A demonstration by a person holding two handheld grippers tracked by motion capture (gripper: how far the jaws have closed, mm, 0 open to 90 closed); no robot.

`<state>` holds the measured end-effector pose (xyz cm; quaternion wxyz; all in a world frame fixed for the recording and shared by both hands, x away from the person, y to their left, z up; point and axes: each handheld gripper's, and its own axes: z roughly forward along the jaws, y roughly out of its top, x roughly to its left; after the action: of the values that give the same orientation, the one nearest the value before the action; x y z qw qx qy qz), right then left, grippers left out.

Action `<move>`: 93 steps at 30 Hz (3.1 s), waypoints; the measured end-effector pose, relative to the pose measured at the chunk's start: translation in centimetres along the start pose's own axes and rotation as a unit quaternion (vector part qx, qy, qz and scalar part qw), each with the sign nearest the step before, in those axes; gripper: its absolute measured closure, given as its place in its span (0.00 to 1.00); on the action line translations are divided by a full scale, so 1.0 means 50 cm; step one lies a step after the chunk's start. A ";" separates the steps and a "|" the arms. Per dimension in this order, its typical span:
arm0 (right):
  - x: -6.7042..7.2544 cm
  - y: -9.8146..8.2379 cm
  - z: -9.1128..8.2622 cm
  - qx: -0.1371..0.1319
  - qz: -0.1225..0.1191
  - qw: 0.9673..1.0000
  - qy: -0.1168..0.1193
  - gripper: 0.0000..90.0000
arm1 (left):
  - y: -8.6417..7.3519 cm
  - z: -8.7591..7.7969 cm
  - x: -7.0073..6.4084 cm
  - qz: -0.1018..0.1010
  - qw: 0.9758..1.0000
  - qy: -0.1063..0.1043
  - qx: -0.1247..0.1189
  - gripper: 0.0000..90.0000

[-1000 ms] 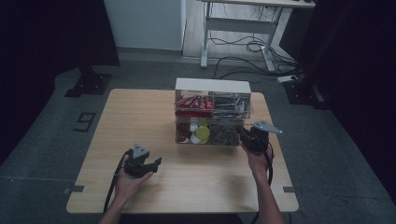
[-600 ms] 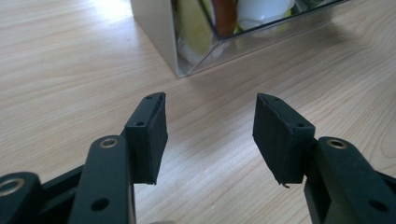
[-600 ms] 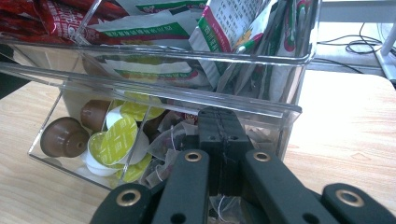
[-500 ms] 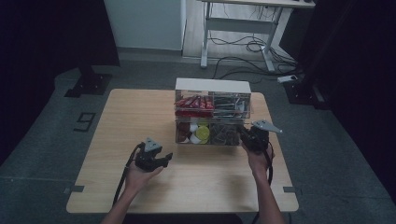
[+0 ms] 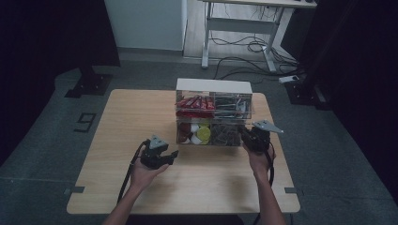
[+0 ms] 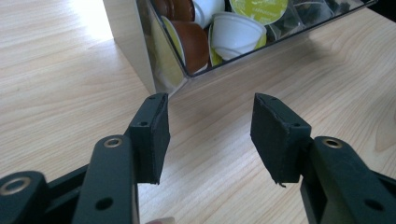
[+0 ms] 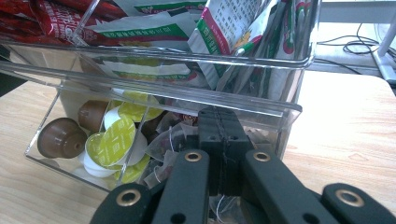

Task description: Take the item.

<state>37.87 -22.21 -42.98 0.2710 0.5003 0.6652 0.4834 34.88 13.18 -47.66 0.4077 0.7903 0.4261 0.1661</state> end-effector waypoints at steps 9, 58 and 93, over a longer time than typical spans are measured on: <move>0.000 0.000 0.000 -0.001 0.001 1.000 0.000 0.99 | 0.023 0.017 -0.015 -0.001 1.000 -0.006 -0.006 0.53; 0.001 0.005 0.002 0.000 -0.001 1.000 0.000 0.99 | 0.088 0.080 -0.065 0.011 0.999 -0.036 -0.006 0.54; -0.002 0.008 0.004 0.000 0.002 1.000 0.004 0.99 | 0.122 0.155 -0.091 0.032 0.999 -0.040 -0.009 0.49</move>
<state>38.22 -22.22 -42.70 0.2669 0.4999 0.6652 0.4862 40.23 3.75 -47.24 0.4259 0.8059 0.3827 0.1505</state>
